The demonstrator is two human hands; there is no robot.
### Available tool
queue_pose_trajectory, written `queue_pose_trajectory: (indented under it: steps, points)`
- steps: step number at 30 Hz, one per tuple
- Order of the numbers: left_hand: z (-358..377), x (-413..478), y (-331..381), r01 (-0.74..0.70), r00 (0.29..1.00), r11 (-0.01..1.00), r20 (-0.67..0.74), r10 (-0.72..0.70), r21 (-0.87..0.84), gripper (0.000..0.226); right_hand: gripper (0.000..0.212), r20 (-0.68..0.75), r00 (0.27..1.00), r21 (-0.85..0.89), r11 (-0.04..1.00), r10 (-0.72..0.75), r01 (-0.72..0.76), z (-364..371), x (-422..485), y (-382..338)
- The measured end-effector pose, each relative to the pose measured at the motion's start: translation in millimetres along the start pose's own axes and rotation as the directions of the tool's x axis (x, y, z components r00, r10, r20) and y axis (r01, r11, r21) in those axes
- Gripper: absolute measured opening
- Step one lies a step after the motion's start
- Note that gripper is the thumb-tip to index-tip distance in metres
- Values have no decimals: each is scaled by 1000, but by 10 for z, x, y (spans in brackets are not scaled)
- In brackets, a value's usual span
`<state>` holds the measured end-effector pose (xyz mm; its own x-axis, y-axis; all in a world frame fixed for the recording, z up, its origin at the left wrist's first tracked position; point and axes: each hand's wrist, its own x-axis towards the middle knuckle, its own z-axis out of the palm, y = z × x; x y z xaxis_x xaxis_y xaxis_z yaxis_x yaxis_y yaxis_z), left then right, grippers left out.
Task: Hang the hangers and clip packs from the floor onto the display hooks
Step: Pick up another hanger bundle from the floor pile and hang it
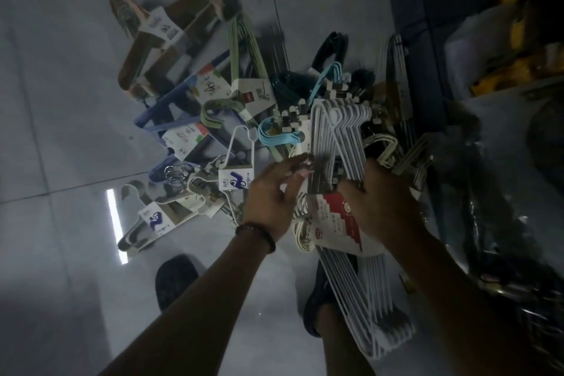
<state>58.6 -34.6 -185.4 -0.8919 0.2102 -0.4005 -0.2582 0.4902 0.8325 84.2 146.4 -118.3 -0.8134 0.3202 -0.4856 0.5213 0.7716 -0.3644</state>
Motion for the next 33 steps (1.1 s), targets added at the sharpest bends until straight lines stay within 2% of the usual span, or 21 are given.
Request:
queue_pose_trajectory:
  steps: [3,4,5,7,9,11,12,13,15,18,19,20,21,23,24,25,27,28,30,31,33]
  points:
    - [-75,22,-97,91,984,995,-145,-98,-51,28,31,3,1000,22,1000,2,-2,-28,-1,79]
    - [-104,31,-197,148,968,979,-183,-172,-138,25,27,-4,1000,30,1000,10,-10,-44,4,122]
    - [-143,46,-302,225,943,932,-179,-282,-285,22,25,-10,999,51,998,34,-34,-65,18,175]
    - [-206,45,-473,409,870,756,-32,-492,-511,23,27,-16,994,147,984,107,-104,-105,70,319]
    - [-254,-4,-581,632,747,632,135,-651,-450,19,30,3,986,263,951,168,-163,-138,121,456]
    - [-262,-98,-682,833,536,452,263,-802,-320,53,29,46,981,340,921,189,-193,-137,140,536]
    - [-263,-152,-676,878,442,334,315,-840,-343,73,30,72,978,367,906,198,-211,-118,145,553]
    - [-245,-194,-659,880,394,238,350,-850,-412,94,30,104,973,390,892,204,-228,-100,152,549]
    - [-178,-284,-546,810,401,124,388,-830,-573,123,33,178,961,427,864,211,-268,-68,185,524]
    - [-38,-416,-363,719,481,-23,521,-705,-694,123,42,279,939,525,787,200,-323,30,300,454]
    - [-25,-423,-318,684,547,-33,542,-638,-729,120,46,303,931,535,772,204,-344,78,354,430]
    - [-33,-412,-268,655,621,16,525,-582,-756,115,47,316,924,520,776,214,-357,138,419,383]
    - [-49,-370,-218,642,687,113,504,-523,-758,108,49,318,922,487,796,221,-358,186,487,313]
    - [-33,-189,-125,617,772,372,442,-457,-693,71,54,300,934,422,851,197,-314,271,648,147]
    - [-13,-90,-84,599,790,475,379,-481,-645,54,59,301,941,409,870,155,-274,305,731,56]
    - [-2,8,-81,581,798,535,301,-522,-613,47,63,309,944,408,881,112,-238,352,819,-11]
    - [-12,176,-152,539,796,536,184,-577,-649,42,62,250,966,392,905,69,-166,494,1026,-51]
    - [-48,239,-187,509,798,528,143,-585,-680,37,52,149,986,349,929,76,-125,586,1164,-21]
    - [-113,339,-279,445,813,545,65,-579,-710,31,32,-70,993,131,988,97,-87,732,1469,72]
    - [-130,373,-314,413,824,559,33,-566,-719,33,38,-109,986,17,992,129,-128,776,1602,116]
    - [-152,413,-434,359,839,583,-21,-544,-729,37,74,-49,969,-76,966,244,-247,897,1832,212]
